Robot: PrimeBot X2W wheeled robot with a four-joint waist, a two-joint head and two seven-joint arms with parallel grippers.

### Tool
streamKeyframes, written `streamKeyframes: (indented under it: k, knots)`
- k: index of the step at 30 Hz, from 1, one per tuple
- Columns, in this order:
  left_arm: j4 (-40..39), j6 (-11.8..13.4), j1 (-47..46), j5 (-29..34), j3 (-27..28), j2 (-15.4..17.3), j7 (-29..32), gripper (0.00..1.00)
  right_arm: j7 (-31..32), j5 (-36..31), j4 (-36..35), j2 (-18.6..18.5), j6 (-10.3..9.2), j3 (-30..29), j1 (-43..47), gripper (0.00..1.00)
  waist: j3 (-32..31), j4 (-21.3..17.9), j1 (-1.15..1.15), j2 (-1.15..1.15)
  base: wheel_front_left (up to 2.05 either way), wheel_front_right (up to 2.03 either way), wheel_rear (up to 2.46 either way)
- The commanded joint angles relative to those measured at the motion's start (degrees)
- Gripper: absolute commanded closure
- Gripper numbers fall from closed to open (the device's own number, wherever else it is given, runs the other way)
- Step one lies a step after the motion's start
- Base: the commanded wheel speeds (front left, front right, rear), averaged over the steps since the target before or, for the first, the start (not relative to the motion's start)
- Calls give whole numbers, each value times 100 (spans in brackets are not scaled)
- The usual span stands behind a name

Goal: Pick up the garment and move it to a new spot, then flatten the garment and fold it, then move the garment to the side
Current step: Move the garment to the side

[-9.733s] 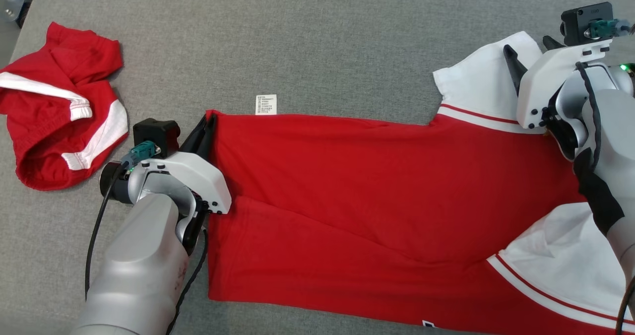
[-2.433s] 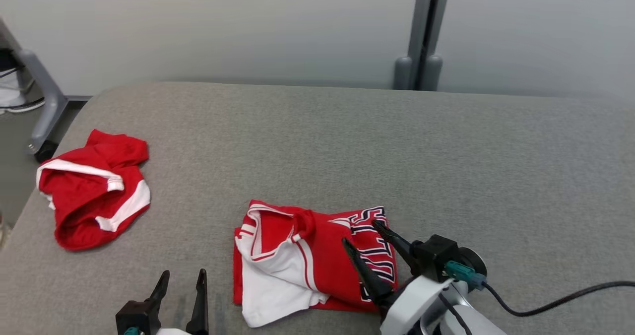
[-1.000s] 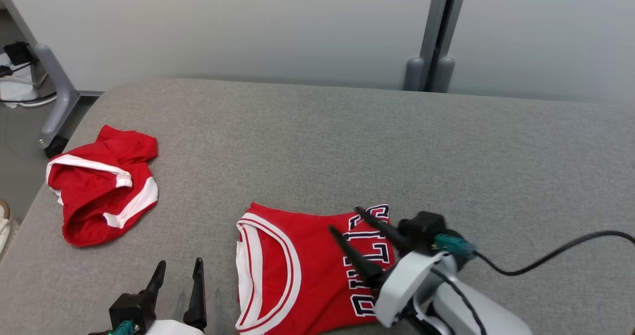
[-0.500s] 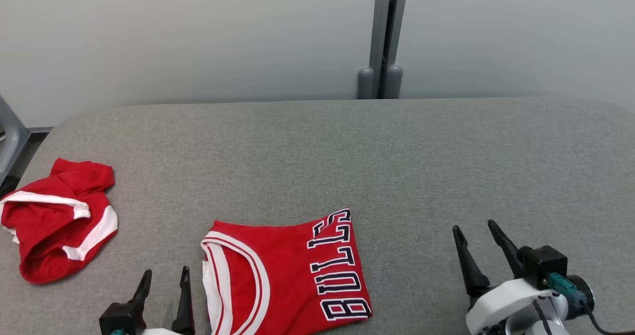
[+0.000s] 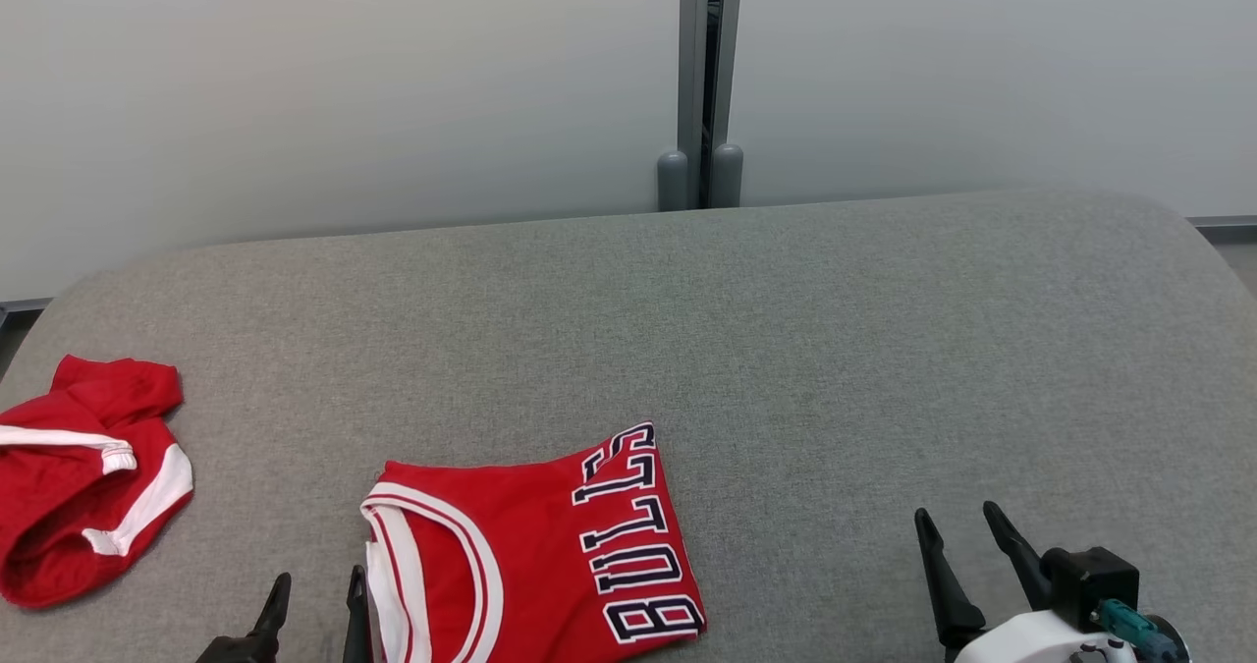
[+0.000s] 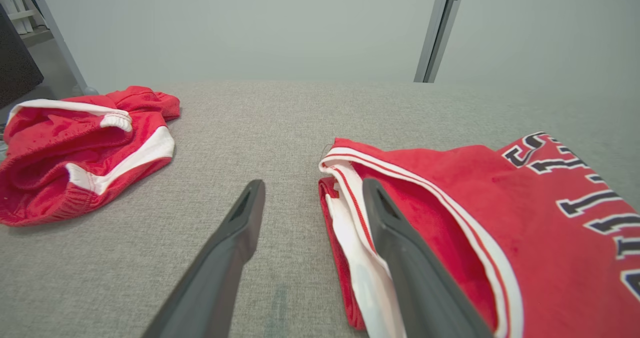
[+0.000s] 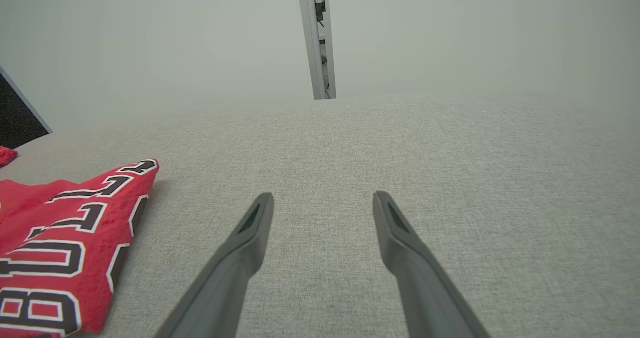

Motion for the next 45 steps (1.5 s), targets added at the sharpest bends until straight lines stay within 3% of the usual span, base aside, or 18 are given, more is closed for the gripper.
streamKeyframes:
  k: [1, 6, 13, 15, 22, 30, 31, 32, 33, 38, 45]
  knots:
    - [-20, 23, 53, 34, -3, 23, 2, 0, -26, 27, -22, -25, 0, 29, 39, 0, -6, 10, 0, 0, 0, 0, 0]
    - [-45, 31, 53, 32, -76, 23, 2, 0, -26, 103, -26, -23, 0, 305, -20, 0, 4, 154, 0, 0, 0, 0, 0]
    - [-70, -19, 9, 14, -248, 25, 2, 0, -25, 719, 195, -36, -1, 1272, -429, 0, 148, 515, 0, 0, 0, 0, 0]
    - [-10, -67, -29, 51, -312, 24, 2, 0, -26, 1104, 394, -35, -1, 1759, -707, 0, 237, 774, 0, 0, 0, 0, 0]
    - [-46, -151, -263, 125, -397, 21, 2, 0, -26, 1810, 1165, -39, 0, 2237, -1412, 0, 561, 1384, 0, 0, 0, 0, 0]
    - [-30, -210, -380, 96, -411, 22, 2, 0, -12, 2564, 2303, -27, 0, 2705, -1895, 1, 724, 1649, 0, 0, 0, 0, 0]
    - [-31, -210, -401, 88, -411, 21, 2, 0, -6, 2722, 2350, -27, 0, 2799, -1910, 41, 740, 1651, 0, 0, 0, 0, 0]
    - [-32, -209, -423, 86, -421, 21, 1, 0, -5, 2826, 2410, -26, 0, 2890, -1930, 95, 752, 1645, 0, 0, 0, 0, 0]
    - [-36, -209, -438, 79, -436, 21, 1, 0, -2, 2904, 2450, -26, 0, 2974, -1966, 100, 761, 1633, 0, 0, 0, 0, 0]
    - [-102, -218, -494, 105, -478, 21, 2, 0, -12, 2837, 2448, -51, -2, 2603, -2216, 100, 720, 1368, 0, 0, 0, 0, 0]
    - [-123, -259, -480, 149, -530, 20, 2, 0, -13, 2446, 2295, -41, -2, 2089, -1985, 100, 537, 426, 0, 0, 0, 0, 0]
